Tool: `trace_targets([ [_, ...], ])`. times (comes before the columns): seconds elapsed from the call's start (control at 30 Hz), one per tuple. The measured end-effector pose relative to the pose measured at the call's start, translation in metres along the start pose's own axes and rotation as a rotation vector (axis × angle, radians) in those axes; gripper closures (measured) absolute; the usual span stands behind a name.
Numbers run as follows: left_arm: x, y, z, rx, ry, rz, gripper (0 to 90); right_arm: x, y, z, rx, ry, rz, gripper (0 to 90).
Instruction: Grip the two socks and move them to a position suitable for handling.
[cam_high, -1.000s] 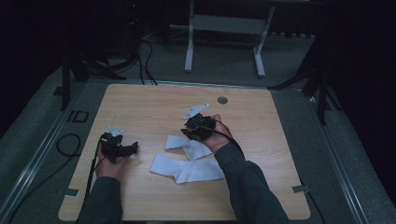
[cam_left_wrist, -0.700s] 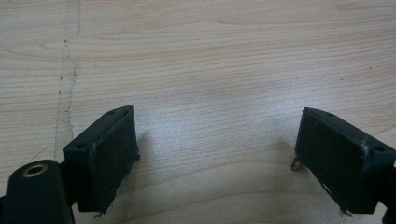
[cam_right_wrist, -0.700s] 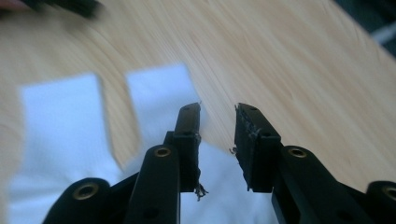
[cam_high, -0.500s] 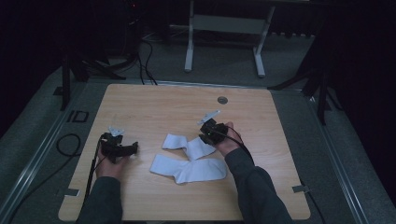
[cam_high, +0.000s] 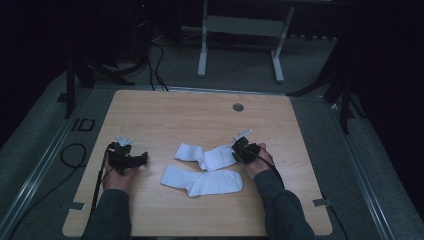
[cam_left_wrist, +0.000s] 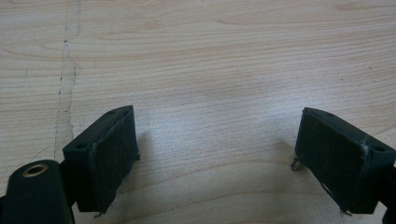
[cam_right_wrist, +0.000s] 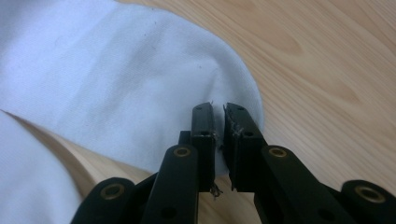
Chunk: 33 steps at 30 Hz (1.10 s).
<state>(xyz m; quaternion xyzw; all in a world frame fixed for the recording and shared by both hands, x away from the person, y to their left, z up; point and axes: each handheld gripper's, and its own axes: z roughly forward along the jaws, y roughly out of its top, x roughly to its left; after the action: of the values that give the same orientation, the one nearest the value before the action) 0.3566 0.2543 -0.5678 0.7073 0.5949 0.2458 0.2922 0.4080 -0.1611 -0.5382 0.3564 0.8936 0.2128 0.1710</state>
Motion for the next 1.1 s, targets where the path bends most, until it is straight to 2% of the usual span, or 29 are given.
trace_targets([
  [0.23, 0.0, 0.0, 0.0, 0.0, 0.0, 0.0, 13.0, -0.025, -0.021, -0.008, 0.026, -0.062, 0.065, 81.5],
  [0.4, 0.0, 0.0, 0.0, 0.0, 0.0, 0.0, 13.1, -0.036, -0.026, -0.01, 0.046, -0.111, 0.08, 80.8],
  [0.53, 0.0, 0.0, 0.0, 0.0, 0.0, 0.0, 13.0, -0.04, -0.027, -0.012, 0.049, -0.118, 0.097, 79.5],
  [0.57, 0.0, 0.0, 0.0, 0.0, 0.0, 0.0, 13.0, -0.04, -0.026, -0.014, 0.03, -0.106, 0.109, 78.3],
  [0.73, 0.0, 0.0, 0.0, 0.0, 0.0, 0.0, 13.0, -0.033, -0.017, -0.018, -0.002, -0.098, 0.08, 76.3],
  [0.77, 0.0, 0.0, 0.0, 0.001, 0.0, 0.0, 13.0, -0.023, -0.005, -0.021, -0.034, -0.067, 0.04, 74.3],
  [0.97, 0.0, 0.0, 0.0, 0.0, 0.0, 0.0, 13.0, 0.001, 0.02, -0.018, -0.068, 0.021, -0.012, 71.8],
  [1.1, 0.0, 0.0, 0.0, 0.001, 0.001, 0.0, 13.0, 0.017, 0.035, -0.014, -0.078, 0.052, -0.057, 70.4],
])
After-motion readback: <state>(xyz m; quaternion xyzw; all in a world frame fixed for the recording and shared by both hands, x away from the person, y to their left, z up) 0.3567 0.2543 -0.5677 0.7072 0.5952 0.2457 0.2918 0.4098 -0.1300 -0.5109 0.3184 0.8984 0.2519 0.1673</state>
